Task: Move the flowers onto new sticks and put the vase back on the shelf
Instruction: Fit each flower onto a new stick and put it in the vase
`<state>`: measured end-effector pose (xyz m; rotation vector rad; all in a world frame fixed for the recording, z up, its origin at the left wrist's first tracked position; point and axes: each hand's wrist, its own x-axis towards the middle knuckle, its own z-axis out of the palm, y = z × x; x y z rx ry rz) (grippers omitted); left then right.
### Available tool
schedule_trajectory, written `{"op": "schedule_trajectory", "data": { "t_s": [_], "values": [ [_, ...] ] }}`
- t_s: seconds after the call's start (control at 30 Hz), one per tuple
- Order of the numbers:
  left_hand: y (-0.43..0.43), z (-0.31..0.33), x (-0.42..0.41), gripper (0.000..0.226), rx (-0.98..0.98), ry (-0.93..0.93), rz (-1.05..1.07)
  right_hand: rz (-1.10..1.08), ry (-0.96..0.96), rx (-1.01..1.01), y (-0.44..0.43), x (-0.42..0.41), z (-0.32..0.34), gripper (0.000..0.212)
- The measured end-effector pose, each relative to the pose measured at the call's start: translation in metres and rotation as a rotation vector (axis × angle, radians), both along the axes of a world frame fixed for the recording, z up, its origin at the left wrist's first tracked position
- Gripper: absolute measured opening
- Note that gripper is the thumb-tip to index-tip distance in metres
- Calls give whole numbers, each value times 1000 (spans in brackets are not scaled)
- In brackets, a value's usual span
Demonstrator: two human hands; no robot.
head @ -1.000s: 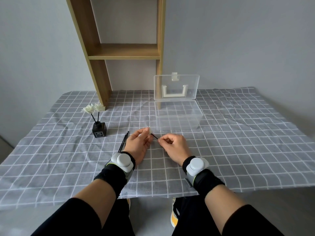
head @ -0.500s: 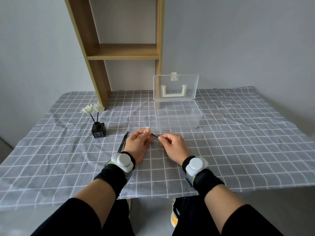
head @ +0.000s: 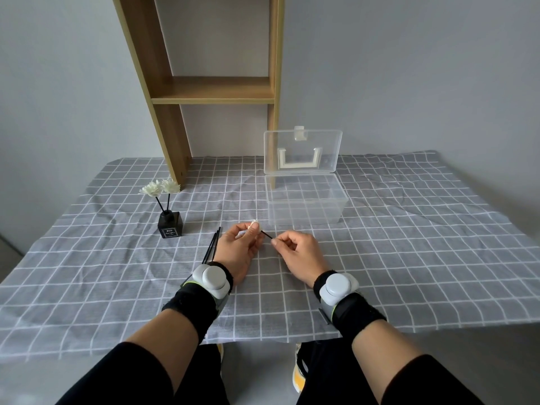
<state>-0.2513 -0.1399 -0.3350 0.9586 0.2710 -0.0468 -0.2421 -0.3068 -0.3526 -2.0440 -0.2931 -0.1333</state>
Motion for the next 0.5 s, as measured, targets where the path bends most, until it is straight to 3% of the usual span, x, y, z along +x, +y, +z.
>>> {"op": "schedule_trajectory", "data": {
  "t_s": [0.5],
  "values": [
    [0, 2, -3, 17, 18, -26, -22, 79, 31, -151, 2, -4, 11, 23]
  ]
}}
